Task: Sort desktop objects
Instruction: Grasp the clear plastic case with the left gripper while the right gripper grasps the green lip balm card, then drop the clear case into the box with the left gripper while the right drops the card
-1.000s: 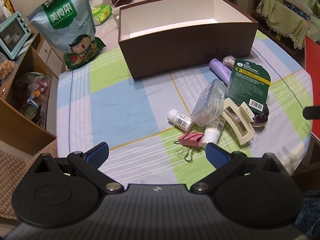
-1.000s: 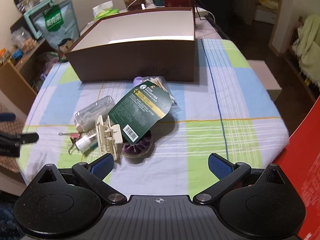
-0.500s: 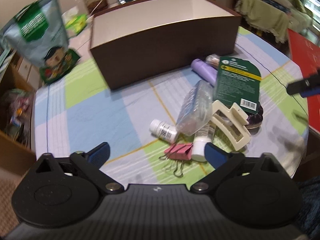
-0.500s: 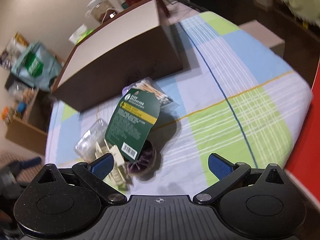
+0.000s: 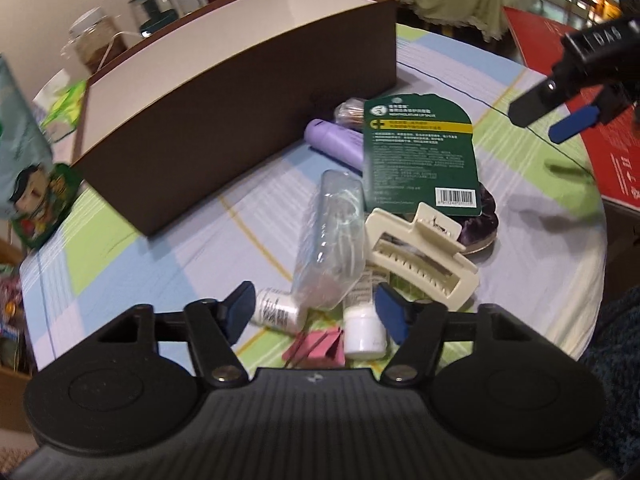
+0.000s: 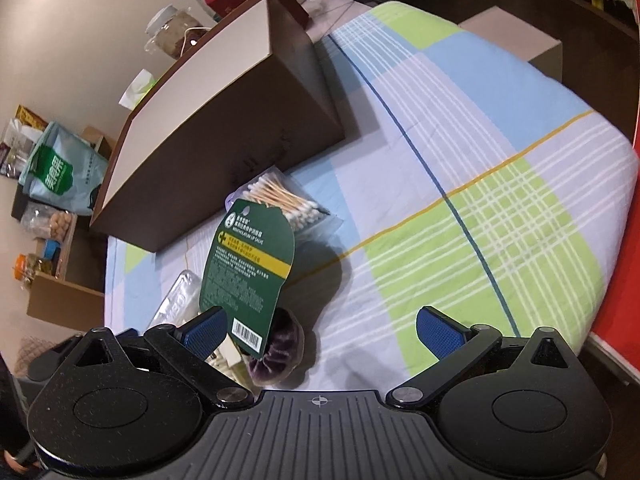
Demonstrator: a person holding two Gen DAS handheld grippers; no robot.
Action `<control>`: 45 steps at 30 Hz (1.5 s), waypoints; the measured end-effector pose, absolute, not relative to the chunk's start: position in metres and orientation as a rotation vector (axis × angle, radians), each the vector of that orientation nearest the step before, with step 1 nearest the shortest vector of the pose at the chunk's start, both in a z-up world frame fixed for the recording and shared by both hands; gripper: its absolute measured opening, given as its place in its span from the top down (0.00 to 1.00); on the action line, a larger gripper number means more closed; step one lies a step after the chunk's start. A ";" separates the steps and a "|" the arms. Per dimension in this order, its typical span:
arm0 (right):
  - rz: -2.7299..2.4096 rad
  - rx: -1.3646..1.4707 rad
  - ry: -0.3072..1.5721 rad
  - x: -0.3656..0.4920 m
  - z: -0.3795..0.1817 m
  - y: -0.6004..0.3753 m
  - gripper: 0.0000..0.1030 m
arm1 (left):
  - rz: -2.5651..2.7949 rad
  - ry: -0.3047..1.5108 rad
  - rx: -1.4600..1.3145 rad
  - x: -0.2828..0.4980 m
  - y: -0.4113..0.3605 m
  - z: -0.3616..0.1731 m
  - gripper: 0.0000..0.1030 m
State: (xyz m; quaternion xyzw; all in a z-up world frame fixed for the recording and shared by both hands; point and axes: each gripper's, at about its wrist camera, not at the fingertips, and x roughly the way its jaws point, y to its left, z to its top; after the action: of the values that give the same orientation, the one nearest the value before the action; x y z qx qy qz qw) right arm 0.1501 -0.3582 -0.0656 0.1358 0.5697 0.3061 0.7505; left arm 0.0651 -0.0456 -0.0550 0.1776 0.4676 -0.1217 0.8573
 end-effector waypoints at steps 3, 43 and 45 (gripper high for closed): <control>0.681 0.343 1.256 0.155 -0.070 -0.357 0.00 | -0.286 0.985 0.392 0.074 -0.049 -0.061 0.50; 0.946 0.914 1.173 0.190 -0.083 -0.331 1.00 | -0.361 0.945 0.143 0.107 -0.005 -0.033 0.76; 0.959 0.934 1.161 0.194 -0.075 -0.330 1.00 | -0.356 0.914 0.139 0.107 -0.002 -0.021 0.76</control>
State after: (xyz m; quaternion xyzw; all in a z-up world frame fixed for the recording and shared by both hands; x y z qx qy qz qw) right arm 0.1940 -0.3303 -0.0755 0.4080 0.5076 0.4193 0.6325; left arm 0.1066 -0.0022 -0.0206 0.0669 0.4384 -0.1706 0.8799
